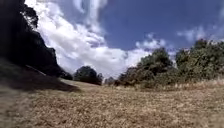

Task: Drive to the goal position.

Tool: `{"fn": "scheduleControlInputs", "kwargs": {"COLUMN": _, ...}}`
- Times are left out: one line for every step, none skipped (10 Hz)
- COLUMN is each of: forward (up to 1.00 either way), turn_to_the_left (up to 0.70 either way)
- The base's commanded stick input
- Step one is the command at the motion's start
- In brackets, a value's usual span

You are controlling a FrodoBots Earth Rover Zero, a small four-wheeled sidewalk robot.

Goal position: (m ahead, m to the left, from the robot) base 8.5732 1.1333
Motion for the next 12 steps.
{"fn": "scheduleControlInputs", "kwargs": {"forward": 0.70, "turn_to_the_left": 0.00}}
{"fn": "scheduleControlInputs", "kwargs": {"forward": 0.70, "turn_to_the_left": 0.00}}
{"fn": "scheduleControlInputs", "kwargs": {"forward": 0.70, "turn_to_the_left": 0.00}}
{"fn": "scheduleControlInputs", "kwargs": {"forward": 0.70, "turn_to_the_left": 0.00}}
{"fn": "scheduleControlInputs", "kwargs": {"forward": 0.70, "turn_to_the_left": 0.00}}
{"fn": "scheduleControlInputs", "kwargs": {"forward": 0.70, "turn_to_the_left": 0.00}}
{"fn": "scheduleControlInputs", "kwargs": {"forward": 0.70, "turn_to_the_left": 0.00}}
{"fn": "scheduleControlInputs", "kwargs": {"forward": 0.70, "turn_to_the_left": 0.00}}
{"fn": "scheduleControlInputs", "kwargs": {"forward": 0.70, "turn_to_the_left": 0.00}}
{"fn": "scheduleControlInputs", "kwargs": {"forward": 0.70, "turn_to_the_left": -0.22}}
{"fn": "scheduleControlInputs", "kwargs": {"forward": 0.70, "turn_to_the_left": -0.35}}
{"fn": "scheduleControlInputs", "kwargs": {"forward": 0.70, "turn_to_the_left": -0.35}}
